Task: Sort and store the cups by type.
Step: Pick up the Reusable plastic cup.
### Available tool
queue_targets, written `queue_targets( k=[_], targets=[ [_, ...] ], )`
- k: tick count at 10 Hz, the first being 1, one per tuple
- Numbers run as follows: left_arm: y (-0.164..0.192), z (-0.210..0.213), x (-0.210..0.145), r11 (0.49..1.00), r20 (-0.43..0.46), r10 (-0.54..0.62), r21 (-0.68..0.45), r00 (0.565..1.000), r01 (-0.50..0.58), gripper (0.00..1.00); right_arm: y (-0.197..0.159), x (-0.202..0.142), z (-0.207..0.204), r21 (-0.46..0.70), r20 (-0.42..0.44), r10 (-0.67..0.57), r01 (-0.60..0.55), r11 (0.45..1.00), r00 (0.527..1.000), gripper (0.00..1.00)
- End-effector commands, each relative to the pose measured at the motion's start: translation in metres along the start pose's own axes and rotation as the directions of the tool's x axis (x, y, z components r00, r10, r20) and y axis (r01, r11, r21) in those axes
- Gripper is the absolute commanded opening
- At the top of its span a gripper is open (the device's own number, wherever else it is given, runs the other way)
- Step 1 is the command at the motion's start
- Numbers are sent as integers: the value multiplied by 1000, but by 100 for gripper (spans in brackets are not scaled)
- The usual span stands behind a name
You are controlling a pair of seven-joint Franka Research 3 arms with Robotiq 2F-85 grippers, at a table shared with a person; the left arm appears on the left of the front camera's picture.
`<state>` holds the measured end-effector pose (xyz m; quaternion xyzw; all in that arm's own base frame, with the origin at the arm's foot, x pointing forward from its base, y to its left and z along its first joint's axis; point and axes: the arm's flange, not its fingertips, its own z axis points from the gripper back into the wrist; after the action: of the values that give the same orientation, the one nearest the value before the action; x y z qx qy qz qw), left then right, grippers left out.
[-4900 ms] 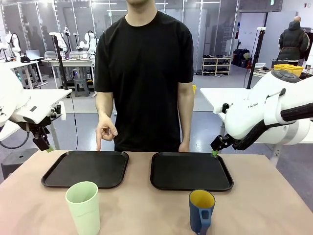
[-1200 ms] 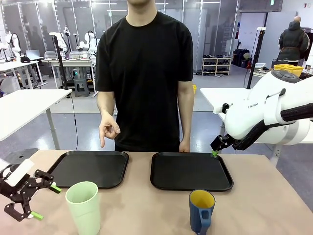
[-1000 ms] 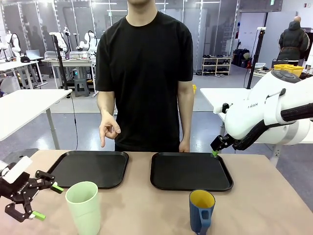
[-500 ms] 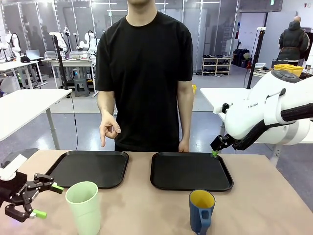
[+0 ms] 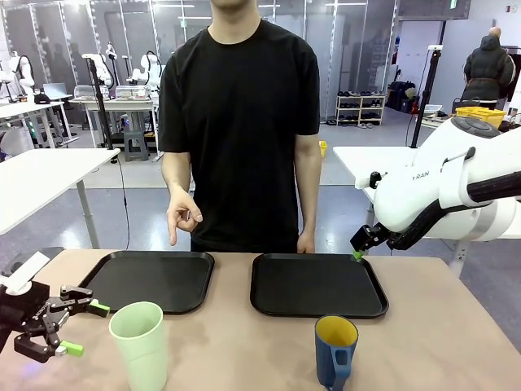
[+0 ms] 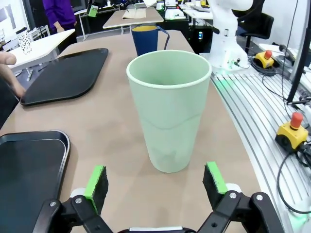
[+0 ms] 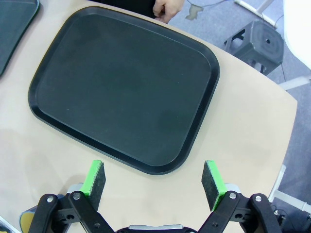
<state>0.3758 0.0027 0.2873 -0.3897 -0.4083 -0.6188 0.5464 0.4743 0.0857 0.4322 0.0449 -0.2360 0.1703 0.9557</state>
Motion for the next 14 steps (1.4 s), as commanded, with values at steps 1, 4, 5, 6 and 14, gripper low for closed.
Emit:
queue_targets(
  k=[1,4,5,6,14],
  targets=[
    [-4,2,2,1000,6,-18,-6,1000,18,100,-2,0,0,7,3,-1,1,1000,1000,100],
    [-4,2,2,1000,6,-18,-6,1000,18,100,-2,0,0,7,3,-1,1,1000,1000,100],
    [0,1,0,1000,-9,1,-1,1000,-1,100,-2,0,0,7,3,-1,1,1000,1000,100],
    [11,-6,-8,999,-2,16,-42,1000,-16,100,-2,0,0,7,3,-1,1,1000,1000,100],
    [44,-43,-45,979,55,-7,-204,998,18,100,-2,0,0,7,3,-1,1,1000,1000,100]
  ],
)
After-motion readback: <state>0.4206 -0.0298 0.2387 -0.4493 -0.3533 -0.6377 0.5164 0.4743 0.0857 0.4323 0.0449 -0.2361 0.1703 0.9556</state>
